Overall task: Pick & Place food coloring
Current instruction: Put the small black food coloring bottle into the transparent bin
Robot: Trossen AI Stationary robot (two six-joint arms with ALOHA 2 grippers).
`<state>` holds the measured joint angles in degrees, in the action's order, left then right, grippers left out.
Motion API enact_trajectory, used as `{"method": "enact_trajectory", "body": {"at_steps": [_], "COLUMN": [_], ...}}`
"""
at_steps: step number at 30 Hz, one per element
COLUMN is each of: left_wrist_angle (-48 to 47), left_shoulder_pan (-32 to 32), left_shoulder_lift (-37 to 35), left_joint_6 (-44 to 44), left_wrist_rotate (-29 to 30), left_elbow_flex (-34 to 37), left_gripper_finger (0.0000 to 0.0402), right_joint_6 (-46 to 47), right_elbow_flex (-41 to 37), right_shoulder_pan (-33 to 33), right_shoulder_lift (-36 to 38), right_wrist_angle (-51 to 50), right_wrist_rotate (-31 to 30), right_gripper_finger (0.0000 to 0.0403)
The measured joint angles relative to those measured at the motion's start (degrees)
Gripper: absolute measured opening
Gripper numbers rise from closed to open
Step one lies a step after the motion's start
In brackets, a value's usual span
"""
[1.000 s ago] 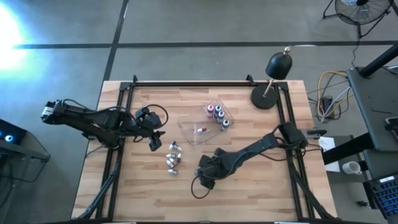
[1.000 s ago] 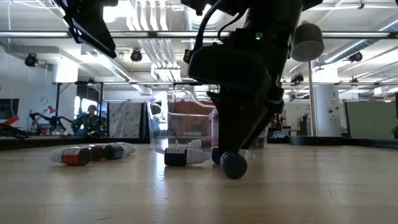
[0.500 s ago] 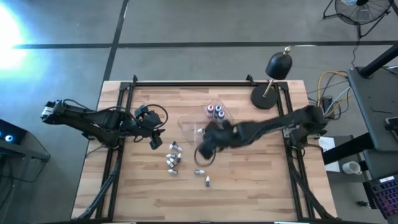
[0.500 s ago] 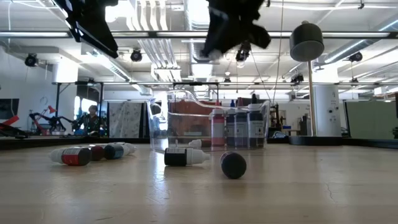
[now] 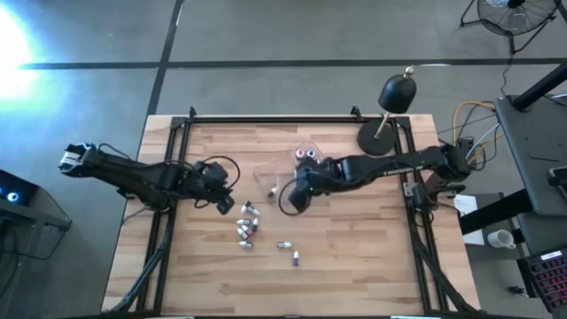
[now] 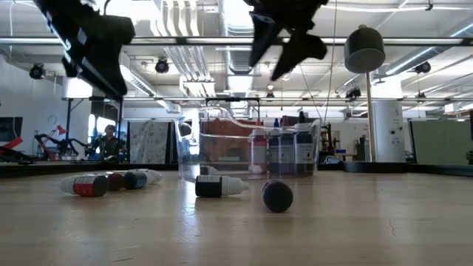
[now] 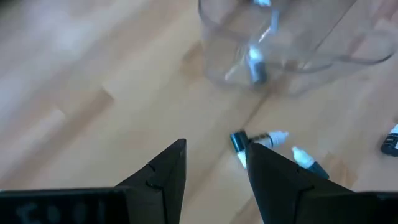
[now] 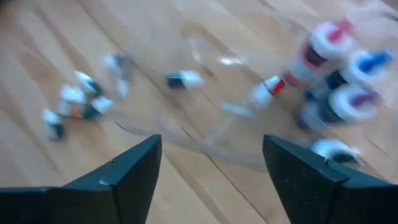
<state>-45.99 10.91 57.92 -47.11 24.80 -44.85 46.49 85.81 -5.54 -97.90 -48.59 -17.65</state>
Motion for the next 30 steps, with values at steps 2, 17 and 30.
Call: {"method": "enact_trajectory", "body": {"at_steps": [2,17,30], "left_wrist_angle": [2.2,5.7,12.6], "left_shoulder_pan": [0.0,-0.7,-2.3], "left_shoulder_lift": [1.6,25.8,31.5], "left_joint_6": [-2.4,-9.3,-9.9], "left_wrist_rotate": [-1.8,-8.0,-8.0], "left_elbow_flex": [1.8,-2.8,-3.8], "left_gripper_finger": [0.014,0.0135,0.0136], "right_joint_6": [2.5,15.7,16.6], "right_elbow_flex": [-0.2,-2.3,-2.2], "right_shoulder_pan": [-1.2,-4.7,-4.7], "right_shoulder_lift": [0.0,0.0,-0.1], "right_wrist_angle": [-3.5,-8.6,-8.4], "right_wrist_rotate": [-0.4,0.1,0.1], "right_gripper_finger": [0.0278,0.0262,0.0256]}}
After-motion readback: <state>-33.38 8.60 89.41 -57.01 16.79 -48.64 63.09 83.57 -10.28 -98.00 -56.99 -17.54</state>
